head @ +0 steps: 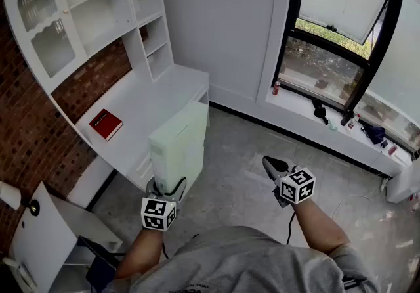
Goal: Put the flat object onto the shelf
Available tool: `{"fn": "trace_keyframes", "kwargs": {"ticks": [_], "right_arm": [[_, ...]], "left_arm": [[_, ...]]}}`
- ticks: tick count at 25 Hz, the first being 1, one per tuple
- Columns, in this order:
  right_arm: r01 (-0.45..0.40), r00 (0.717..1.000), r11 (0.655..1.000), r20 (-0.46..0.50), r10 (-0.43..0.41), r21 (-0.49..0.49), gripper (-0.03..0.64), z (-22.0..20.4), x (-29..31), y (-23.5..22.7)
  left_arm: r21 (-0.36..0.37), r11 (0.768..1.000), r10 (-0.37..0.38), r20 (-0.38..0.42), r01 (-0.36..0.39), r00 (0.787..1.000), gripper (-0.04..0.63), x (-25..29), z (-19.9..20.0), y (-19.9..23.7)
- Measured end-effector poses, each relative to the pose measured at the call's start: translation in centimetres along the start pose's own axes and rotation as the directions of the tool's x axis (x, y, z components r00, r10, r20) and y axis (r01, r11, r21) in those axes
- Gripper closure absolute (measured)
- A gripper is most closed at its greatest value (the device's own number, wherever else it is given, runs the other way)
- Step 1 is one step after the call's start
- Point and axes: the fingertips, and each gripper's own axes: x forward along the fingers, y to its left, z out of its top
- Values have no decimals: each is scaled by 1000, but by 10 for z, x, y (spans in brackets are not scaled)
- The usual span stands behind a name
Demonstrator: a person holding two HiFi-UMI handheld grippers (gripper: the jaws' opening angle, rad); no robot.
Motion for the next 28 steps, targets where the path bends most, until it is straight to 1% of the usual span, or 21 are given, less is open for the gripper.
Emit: {"fn": "trace_keyframes", "kwargs": {"ticks": [15, 21, 28], "right_arm": [[-10, 1000, 1000, 18, 9, 13, 607, 1, -16, -15], [-20, 1000, 1000, 24, 20, 20, 607, 5, -43, -40], [-27, 999, 999, 22, 26, 20, 607, 0, -85, -80]], "left_arm": [[15, 1000, 1, 1, -1, 1000, 314, 9, 8, -21], [15, 1000, 27, 15, -27, 1000, 314, 18, 21, -50], [6, 999, 42, 41, -42, 998, 314, 37, 36, -101]]}}
